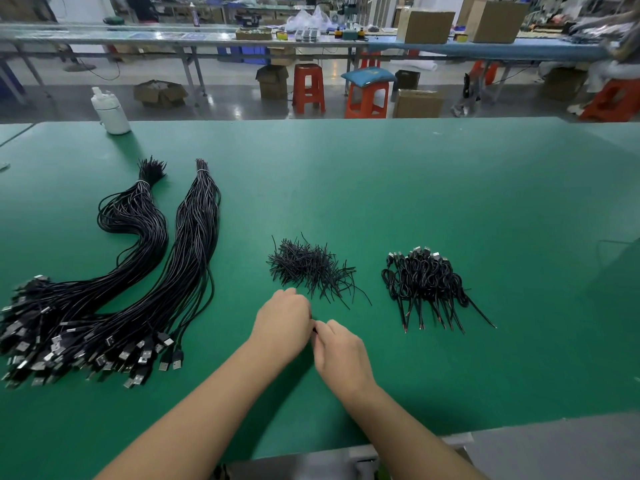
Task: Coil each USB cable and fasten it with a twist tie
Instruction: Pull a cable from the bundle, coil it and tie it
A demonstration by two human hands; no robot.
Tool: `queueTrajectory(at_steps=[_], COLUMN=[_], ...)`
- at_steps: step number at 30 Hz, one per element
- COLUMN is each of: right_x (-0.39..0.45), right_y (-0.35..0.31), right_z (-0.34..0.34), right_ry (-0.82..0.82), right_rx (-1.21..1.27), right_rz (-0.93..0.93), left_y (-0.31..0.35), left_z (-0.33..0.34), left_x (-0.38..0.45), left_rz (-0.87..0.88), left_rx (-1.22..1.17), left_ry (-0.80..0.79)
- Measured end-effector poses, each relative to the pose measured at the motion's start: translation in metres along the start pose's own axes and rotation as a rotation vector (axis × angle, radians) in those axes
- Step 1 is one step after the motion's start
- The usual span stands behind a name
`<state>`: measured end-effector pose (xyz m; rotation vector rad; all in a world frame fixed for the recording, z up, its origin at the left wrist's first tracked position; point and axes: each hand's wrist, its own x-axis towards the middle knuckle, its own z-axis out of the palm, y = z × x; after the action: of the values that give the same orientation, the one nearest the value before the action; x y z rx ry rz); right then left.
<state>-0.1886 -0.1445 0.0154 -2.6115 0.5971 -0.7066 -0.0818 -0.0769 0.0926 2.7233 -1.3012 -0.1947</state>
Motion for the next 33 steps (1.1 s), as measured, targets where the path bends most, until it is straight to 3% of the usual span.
queueTrajectory(at_steps=[6, 20, 26, 28, 33], right_x=[0.001, 0.000, -0.003, 0.000, 0.018], right_y=[0.005, 0.006, 0.009, 0.011, 0.021], right_z=[0.002, 0.003, 0.006, 0.004, -0.008], right_ry=[0.008, 0.099, -0.042, -0.136, -0.226], right_rx=[0.069, 0.017, -0.015, 0.110, 0.730], right_rz=[0.101, 0.109, 0.016, 0.094, 0.565], left_y=[0.013, 0.008, -0.011, -0.019, -0.040], left_z=[0.015, 0.021, 0.023, 0.023, 0.021], left_x=[-0.006, 0.000, -0.005, -0.007, -0.015], left_rz=[0.014, -0.141, -0.173, -0.172, -0.089], left_rx=[0.036, -0.349, -0.496, -0.502, -0.533], left_ry=[0.074, 0.039, 0.049, 0.096, 0.236])
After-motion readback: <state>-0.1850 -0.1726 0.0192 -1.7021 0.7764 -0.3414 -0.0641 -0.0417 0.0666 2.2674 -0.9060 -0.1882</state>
